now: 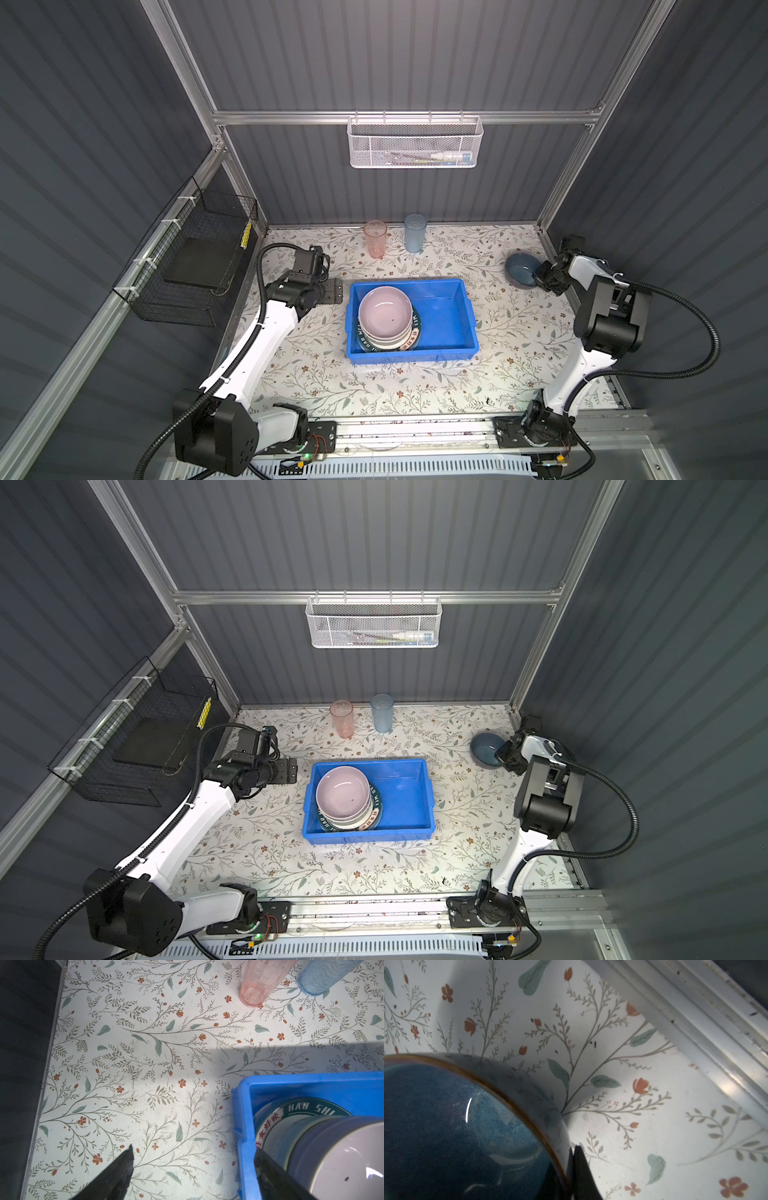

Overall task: Place the mixed dishes into the plastic bin
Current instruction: 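Grasp the dark blue bowl rim with the right gripper and lift it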

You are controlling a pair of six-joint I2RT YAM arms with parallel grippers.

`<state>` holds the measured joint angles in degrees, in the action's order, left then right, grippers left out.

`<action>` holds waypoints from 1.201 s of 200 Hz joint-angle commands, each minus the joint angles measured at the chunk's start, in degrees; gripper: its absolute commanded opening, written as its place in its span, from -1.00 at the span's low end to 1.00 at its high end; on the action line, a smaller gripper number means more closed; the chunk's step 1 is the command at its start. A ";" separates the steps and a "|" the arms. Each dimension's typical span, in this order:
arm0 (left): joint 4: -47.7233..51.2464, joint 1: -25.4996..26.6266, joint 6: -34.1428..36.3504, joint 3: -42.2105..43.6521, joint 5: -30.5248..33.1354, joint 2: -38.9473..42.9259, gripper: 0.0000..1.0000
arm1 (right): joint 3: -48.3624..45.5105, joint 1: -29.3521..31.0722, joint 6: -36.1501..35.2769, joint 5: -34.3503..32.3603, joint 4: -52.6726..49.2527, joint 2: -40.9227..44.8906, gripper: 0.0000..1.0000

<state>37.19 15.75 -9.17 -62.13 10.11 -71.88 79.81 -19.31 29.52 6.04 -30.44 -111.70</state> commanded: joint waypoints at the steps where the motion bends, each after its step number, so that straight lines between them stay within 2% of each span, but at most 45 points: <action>1: 0.10 -0.34 0.46 0.70 -1.16 -0.33 0.83 | 0.69 1.98 -0.65 2.04 -0.09 5.40 -1.00; 72: -0.26 -0.37 0.47 0.93 -0.62 0.39 0.83 | 3.67 7.98 -4.57 2.11 -5.07 16.17 -1.00; 101: -0.28 -0.37 -0.11 1.04 1.35 0.73 0.86 | 6.74 11.95 -6.97 6.79 -7.52 19.41 -1.00; 175: -0.63 -0.45 -0.75 1.31 2.99 2.43 0.87 | 17.21 29.85 -11.23 5.38 -16.93 22.18 -1.00; 201: -0.93 -0.45 -1.06 1.57 3.90 3.39 0.87 | 20.13 36.90 -13.19 8.15 -19.94 21.61 -1.00; 240: -1.28 -0.45 -1.19 1.85 4.07 4.57 0.88 | 23.54 46.69 -14.80 7.34 -24.32 19.81 -1.00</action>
<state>36.64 15.64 -9.61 -61.19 13.21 -68.64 99.13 23.18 16.01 11.14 -53.39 -91.98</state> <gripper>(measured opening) 0.938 0.106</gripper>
